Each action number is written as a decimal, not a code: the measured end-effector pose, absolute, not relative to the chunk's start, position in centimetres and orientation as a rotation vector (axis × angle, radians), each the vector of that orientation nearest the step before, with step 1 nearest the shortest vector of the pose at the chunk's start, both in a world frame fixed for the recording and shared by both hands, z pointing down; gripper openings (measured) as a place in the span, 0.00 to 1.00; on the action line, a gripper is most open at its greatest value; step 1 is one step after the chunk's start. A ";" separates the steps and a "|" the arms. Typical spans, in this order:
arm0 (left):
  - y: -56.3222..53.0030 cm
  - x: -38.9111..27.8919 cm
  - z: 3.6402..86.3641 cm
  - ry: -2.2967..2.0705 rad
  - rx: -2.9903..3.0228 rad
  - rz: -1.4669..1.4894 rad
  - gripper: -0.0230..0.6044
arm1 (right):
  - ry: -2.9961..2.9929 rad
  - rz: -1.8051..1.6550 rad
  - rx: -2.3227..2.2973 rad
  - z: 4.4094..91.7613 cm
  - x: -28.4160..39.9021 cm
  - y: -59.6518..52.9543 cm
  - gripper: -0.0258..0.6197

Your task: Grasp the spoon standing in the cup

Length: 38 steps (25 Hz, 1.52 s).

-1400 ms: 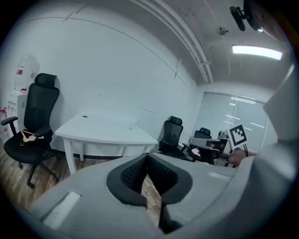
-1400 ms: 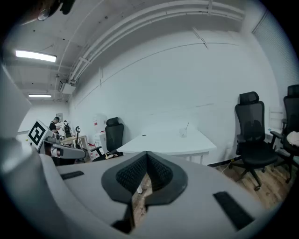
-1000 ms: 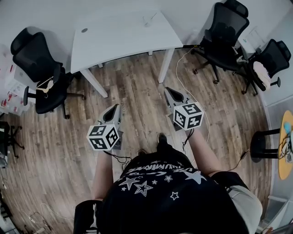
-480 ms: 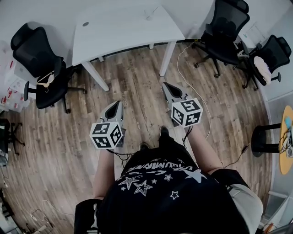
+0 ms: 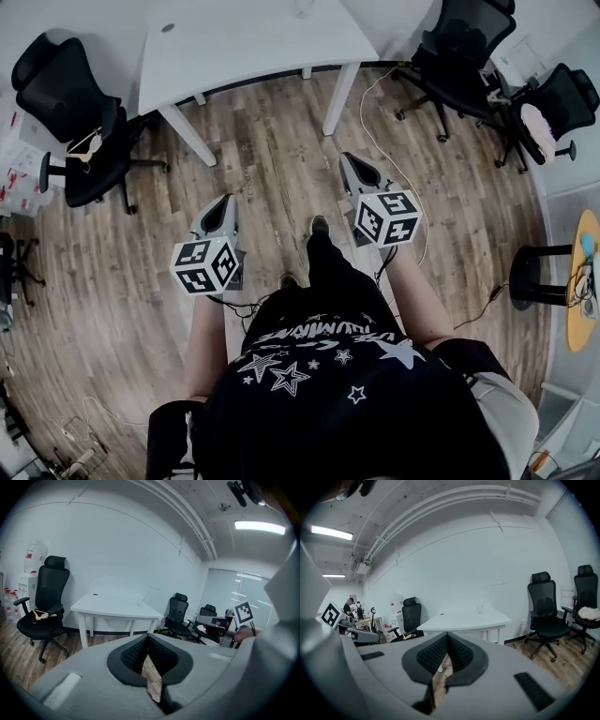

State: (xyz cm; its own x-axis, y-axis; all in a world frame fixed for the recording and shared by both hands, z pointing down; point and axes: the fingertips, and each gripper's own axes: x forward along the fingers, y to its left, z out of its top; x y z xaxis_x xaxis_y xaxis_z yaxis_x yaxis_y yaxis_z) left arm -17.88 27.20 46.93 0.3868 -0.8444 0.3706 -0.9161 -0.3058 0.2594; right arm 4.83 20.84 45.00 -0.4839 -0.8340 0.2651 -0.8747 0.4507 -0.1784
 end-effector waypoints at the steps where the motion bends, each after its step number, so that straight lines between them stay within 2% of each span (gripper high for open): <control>1: 26.7 -17.9 46.9 -1.525 2.219 0.228 0.05 | -2.557 0.446 1.514 45.1 5.0 20.2 0.05; 15: 15.0 -17.5 45.7 -1.642 2.152 0.187 0.05 | -2.659 0.470 1.415 44.0 4.9 5.6 0.05; 38: 0.1 -11.8 45.6 -1.695 2.101 0.190 0.05 | -2.697 0.508 1.322 45.1 10.6 -10.3 0.05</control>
